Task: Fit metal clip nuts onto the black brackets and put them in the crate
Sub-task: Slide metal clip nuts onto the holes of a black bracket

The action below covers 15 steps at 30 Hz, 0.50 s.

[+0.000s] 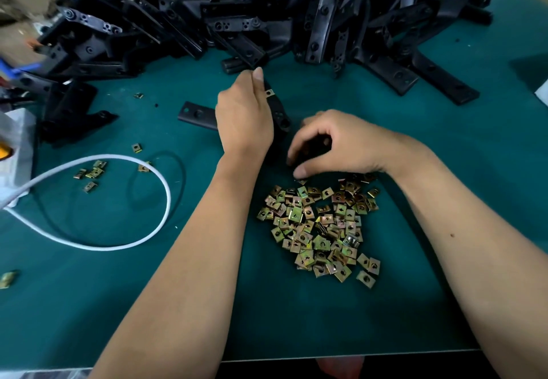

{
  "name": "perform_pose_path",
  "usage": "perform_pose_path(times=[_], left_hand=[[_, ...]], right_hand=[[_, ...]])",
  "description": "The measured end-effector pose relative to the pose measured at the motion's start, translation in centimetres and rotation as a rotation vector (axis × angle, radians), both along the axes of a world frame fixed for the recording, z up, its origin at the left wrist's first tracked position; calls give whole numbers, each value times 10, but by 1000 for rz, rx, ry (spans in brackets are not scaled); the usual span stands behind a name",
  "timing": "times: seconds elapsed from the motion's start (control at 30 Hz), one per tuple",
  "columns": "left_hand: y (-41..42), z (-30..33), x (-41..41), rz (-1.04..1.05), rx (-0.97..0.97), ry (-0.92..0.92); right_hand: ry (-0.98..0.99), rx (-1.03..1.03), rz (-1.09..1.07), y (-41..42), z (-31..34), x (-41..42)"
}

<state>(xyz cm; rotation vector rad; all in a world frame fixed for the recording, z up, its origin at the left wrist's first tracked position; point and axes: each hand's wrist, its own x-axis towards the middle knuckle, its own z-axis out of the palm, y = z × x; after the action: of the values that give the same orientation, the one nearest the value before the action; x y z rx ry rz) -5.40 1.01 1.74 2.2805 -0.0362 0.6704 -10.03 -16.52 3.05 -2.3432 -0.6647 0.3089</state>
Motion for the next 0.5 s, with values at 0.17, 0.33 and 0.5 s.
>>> perform_pose_path(times=[0.17,0.33,0.5], left_hand=[[0,-4,4,21,-65,29],[-3,-3,3,28,-111,21],[-2,-3,3,32,-102,29]], right_hand=[[18,-27,49,1,5,-3],[36,-79,80,3,8,-7],[78,-84,130,-3,15,-8]])
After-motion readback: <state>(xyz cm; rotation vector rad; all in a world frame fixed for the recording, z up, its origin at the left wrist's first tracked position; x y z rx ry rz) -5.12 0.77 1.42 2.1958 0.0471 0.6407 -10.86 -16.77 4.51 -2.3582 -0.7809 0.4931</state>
